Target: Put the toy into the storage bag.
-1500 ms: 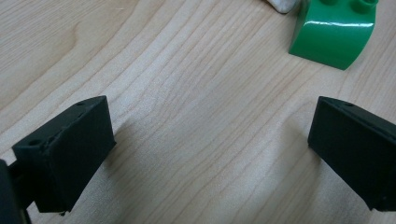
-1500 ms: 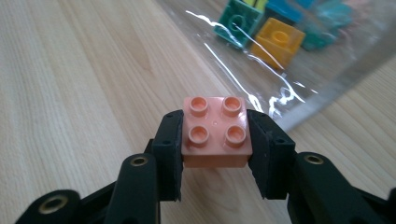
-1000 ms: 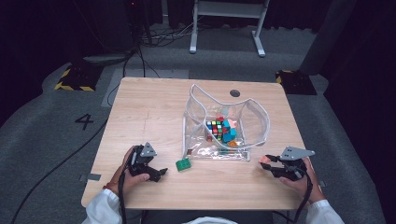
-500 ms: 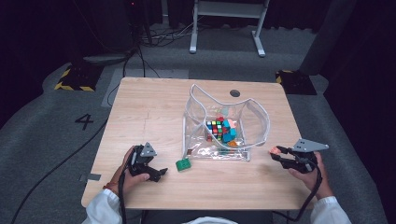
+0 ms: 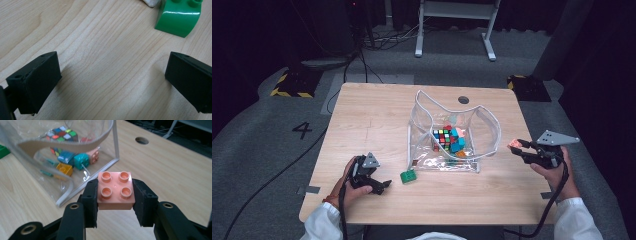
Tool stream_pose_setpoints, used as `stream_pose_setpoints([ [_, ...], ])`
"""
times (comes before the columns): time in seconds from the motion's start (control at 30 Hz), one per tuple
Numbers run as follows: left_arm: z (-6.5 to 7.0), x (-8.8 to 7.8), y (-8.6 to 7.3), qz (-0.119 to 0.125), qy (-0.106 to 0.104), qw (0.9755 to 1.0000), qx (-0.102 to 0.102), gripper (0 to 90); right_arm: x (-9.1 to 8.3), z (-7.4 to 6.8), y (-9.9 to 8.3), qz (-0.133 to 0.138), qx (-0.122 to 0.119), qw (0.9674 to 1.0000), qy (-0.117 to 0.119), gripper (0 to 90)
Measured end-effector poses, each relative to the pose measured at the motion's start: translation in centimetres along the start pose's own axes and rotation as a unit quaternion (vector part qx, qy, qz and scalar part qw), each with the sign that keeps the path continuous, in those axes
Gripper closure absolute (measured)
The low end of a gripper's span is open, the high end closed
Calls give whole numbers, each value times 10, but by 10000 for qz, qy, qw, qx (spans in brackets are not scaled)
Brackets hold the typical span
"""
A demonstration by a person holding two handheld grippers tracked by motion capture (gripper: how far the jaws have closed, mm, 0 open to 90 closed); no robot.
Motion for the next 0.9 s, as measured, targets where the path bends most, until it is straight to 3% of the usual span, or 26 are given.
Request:
stream_pose_setpoints([
  [0.3, 0, 0, 0, -1, 0, 10000, 3, 3, -8, 7, 50, 312, -91, 9995, 54, 591],
  [0.37, 0, 0, 0, 1, 11, 10000, 10, 3, -6, 8, 65, 298, -224, 9993, 17, 591],
  [0.5, 0, 0, 0, -2, 8, 10000, 8, 3, -1, 5, 82, 262, -370, 9990, 57, 591],
  [0.8, 0, 0, 0, -8, -6, 10000, 2, 3, 9, -1, 108, 302, -441, 9984, 177, 591],
  [0.9, 0, 0, 0, -8, 5, 10000, 9, 2, 19, -6, 118, 239, -517, 9981, 220, 591],
])
Point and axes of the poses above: each handheld gripper's, and its own axes: x roughly forward along the jaws, y roughly out of its top, z roughly to its right, the point moved 5 cm from there along x, roughly forward along the jaws, and after that the axes turned 4 degrees about z, right-handed, at the moved point
